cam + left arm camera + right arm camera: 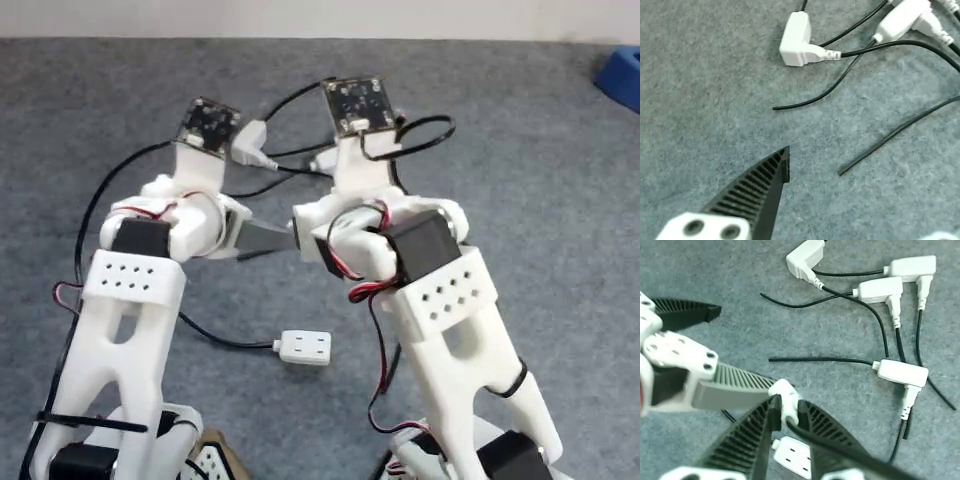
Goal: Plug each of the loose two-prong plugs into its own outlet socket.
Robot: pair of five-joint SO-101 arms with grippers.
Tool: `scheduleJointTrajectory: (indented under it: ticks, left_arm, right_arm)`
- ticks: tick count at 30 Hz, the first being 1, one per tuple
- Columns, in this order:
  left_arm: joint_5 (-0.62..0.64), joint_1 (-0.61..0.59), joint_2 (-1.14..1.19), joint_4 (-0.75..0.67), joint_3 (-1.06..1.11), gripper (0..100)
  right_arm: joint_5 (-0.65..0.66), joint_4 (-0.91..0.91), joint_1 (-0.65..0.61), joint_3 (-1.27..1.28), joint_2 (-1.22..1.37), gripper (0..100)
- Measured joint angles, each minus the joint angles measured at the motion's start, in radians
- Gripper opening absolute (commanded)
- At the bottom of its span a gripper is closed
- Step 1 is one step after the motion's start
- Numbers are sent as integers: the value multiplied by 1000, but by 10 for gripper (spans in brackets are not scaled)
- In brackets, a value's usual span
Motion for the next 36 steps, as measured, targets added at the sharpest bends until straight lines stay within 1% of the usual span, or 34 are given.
scheduleJointTrajectory:
  ticks: [4, 9, 12, 14, 16, 19, 21, 25, 28, 32, 36]
  left_arm:
    - [-14, -75, -2, -11, -15, 538]
    - [-55, -127, -2, -12, -17, 538]
    - [-57, -196, -2, -12, -17, 538]
    - [-57, -256, -2, -17, -15, 538]
    - [-58, -321, -2, -51, -8, 538]
    - [-63, -425, -2, -103, -3, 538]
    - [-75, -474, -2, -143, 20, 538]
    - [-153, -503, -2, -221, 94, 538]
    - [-176, -526, -2, -276, 140, 538]
    - [-183, -577, -2, -313, 158, 538]
    - [-183, -623, -2, -316, 158, 538]
  right_arm:
    - [26, 32, 0, 5, 3, 6]
    - [61, 31, 0, 3, 20, 6]
    - [117, 31, 0, 18, 18, 6]
    - [172, 31, -3, 69, 18, 6]
    - [227, 25, -12, 144, 18, 6]
    - [321, -12, -48, 258, 18, 6]
    - [370, -52, -92, 338, 15, 6]
    - [488, -132, -216, 493, -77, 6]
    - [563, -172, -287, 589, -183, 6]
    - [631, -210, -301, 701, -305, 6]
    - [655, -232, -305, 766, -385, 6]
